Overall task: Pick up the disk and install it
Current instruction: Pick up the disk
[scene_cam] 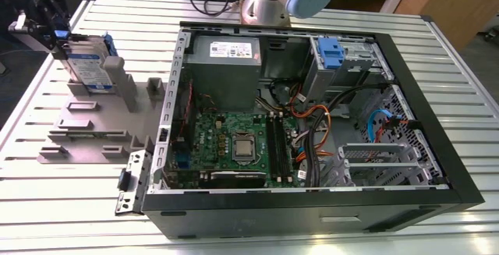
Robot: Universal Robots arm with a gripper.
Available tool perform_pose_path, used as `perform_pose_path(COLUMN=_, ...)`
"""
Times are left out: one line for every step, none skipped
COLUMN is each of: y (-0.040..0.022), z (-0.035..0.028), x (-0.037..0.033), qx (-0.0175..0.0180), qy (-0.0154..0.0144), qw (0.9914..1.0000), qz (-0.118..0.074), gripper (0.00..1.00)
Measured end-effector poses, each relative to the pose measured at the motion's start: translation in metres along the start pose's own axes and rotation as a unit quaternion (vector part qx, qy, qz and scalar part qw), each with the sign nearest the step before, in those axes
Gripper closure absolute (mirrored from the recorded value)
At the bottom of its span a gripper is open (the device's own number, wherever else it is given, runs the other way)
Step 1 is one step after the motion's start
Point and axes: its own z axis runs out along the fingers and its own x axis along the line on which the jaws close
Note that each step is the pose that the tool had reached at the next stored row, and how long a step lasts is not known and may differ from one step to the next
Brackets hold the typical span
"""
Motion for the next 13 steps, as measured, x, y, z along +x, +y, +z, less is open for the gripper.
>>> perform_pose_path(y=0.0, z=0.0, x=0.0005, qx=0.0, qy=0.0, qw=1.0, qz=0.0, gripper=0.5)
perform_pose_path(y=0.0, z=0.0, x=0.0006, qx=0.0, qy=0.0, qw=1.0, qz=0.0, gripper=0.5)
perform_pose_path(y=0.0, z=0.0001, x=0.0006, qx=0.0, qy=0.0, qw=1.0, qz=0.0, gripper=0.5)
perform_pose_path(y=-0.0001, z=0.0001, x=0.0006, qx=0.0, qy=0.0, qw=1.0, qz=0.0, gripper=0.5)
perform_pose_path(y=-0.0002, z=0.0001, x=0.0007, qx=0.0, qy=0.0, qw=1.0, qz=0.0, gripper=0.5)
perform_pose_path(y=-0.0004, z=0.0003, x=0.0007, qx=0.0001, qy=-0.0001, qw=1.0, qz=0.001, gripper=0.5)
perform_pose_path(y=-0.0007, z=0.0002, x=0.0007, qx=0.0001, qy=-0.0001, qw=1.0, qz=0.002, gripper=0.5)
perform_pose_path(y=-0.001, z=0.0003, x=0.0007, qx=0.0001, qy=-0.0001, qw=0.99999, qz=0.003, gripper=0.5)
perform_pose_path(y=-0.0012, z=0.0003, x=0.0006, qx=0.0, qy=-0.0001, qw=0.99999, qz=0.004, gripper=0.5)
perform_pose_path(y=-0.0013, z=0.0003, x=0.0006, qx=0.0, qy=-0.0001, qw=0.99999, qz=0.005, gripper=0.5)
perform_pose_path(y=-0.0013, z=0.0004, x=0.0006, qx=0.0, qy=-0.0001, qw=0.99999, qz=0.005, gripper=0.5)
perform_pose_path(y=-0.0013, z=0.0004, x=0.0006, qx=0.0, qy=-0.0001, qw=0.99999, qz=0.005, gripper=0.5)
perform_pose_path(y=-0.0014, z=0.0005, x=0.0006, qx=0.0001, qy=-0.0001, qw=0.99999, qz=0.005, gripper=0.5)
